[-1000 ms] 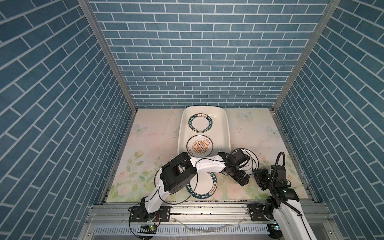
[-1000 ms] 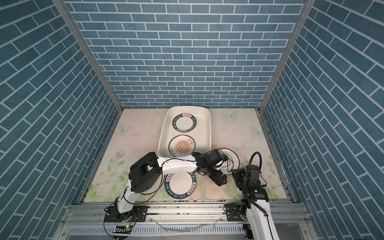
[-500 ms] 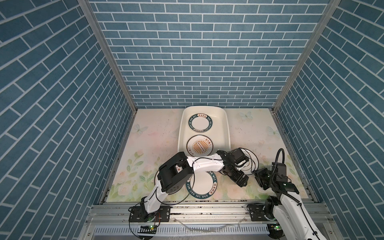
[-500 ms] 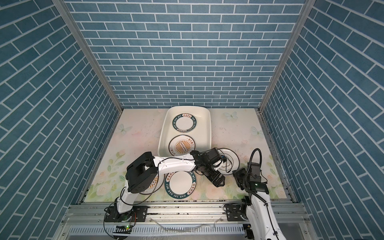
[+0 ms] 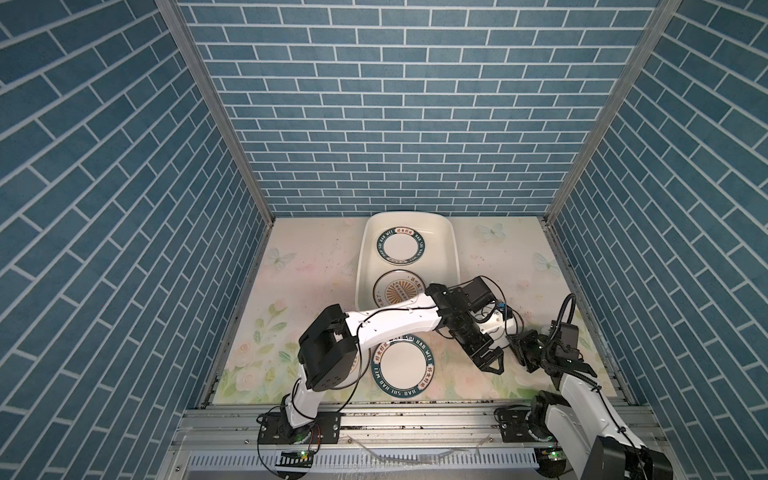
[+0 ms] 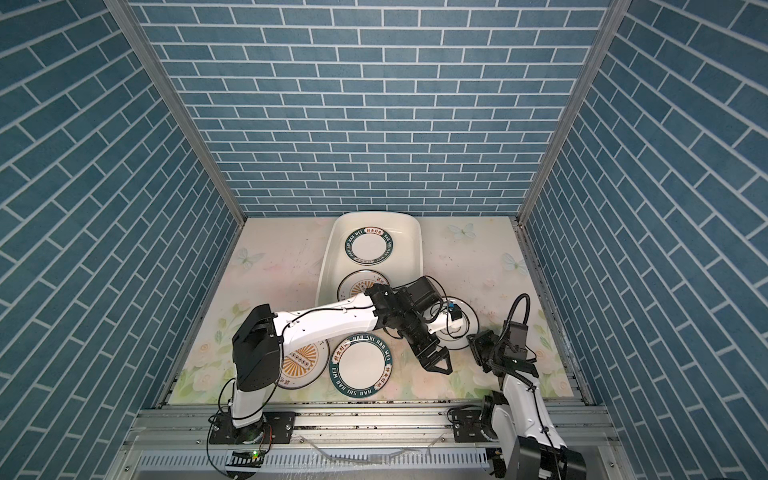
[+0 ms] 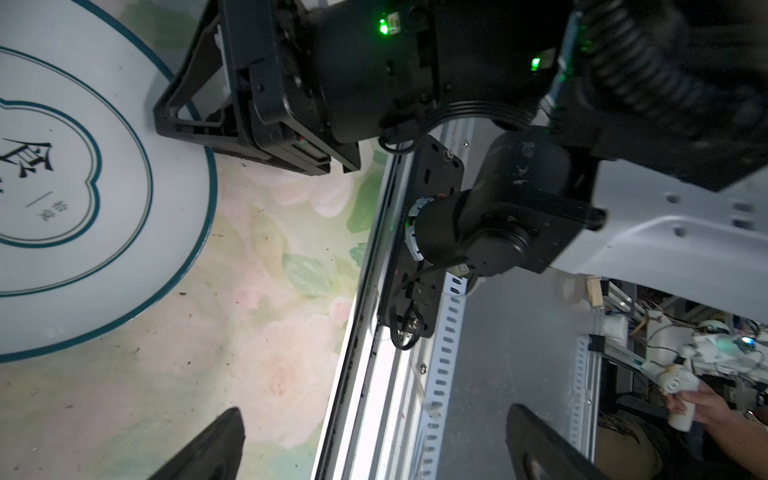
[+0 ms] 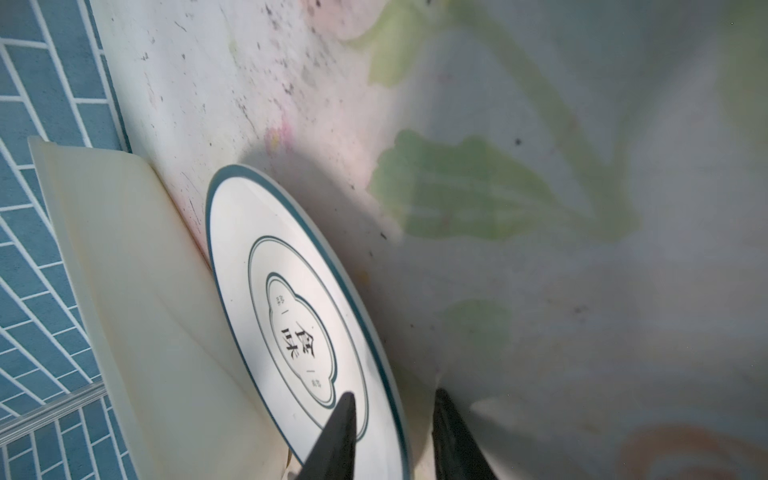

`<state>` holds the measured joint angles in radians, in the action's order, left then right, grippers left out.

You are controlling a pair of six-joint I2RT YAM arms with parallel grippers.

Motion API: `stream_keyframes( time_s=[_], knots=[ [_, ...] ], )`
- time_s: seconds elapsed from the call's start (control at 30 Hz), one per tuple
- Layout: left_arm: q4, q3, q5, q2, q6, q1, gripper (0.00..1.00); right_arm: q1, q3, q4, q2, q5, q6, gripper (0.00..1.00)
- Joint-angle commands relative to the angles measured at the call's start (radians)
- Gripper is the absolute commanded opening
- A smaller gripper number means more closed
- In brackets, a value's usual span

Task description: Place the plates into the plastic bin on the countertop

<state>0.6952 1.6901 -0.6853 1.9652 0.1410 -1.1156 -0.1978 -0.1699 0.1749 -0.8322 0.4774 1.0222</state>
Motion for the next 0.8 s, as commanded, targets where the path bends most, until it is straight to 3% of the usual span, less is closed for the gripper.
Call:
stream_keyframes(
  time_s=[0.0,0.23,0.53,0.77],
  knots=[
    [0.072,0.035,-0.126,-0.042,-0.061,0.027,1.00,-0.021,0.048,0.030,-0.016,0.003,-0.048,0.31],
    [0.142,0.081,-0.244,-0.096,-0.115,0.091,1.00,-0.052,0.072,-0.017,-0.026,0.042,-0.073,0.30],
    [0.125,0.066,-0.276,-0.186,-0.105,0.225,1.00,-0.066,0.059,-0.066,-0.093,0.065,-0.096,0.25],
    [0.090,0.035,-0.289,-0.221,-0.088,0.273,1.00,-0.071,0.053,-0.130,-0.157,0.078,-0.090,0.22]
  ],
)
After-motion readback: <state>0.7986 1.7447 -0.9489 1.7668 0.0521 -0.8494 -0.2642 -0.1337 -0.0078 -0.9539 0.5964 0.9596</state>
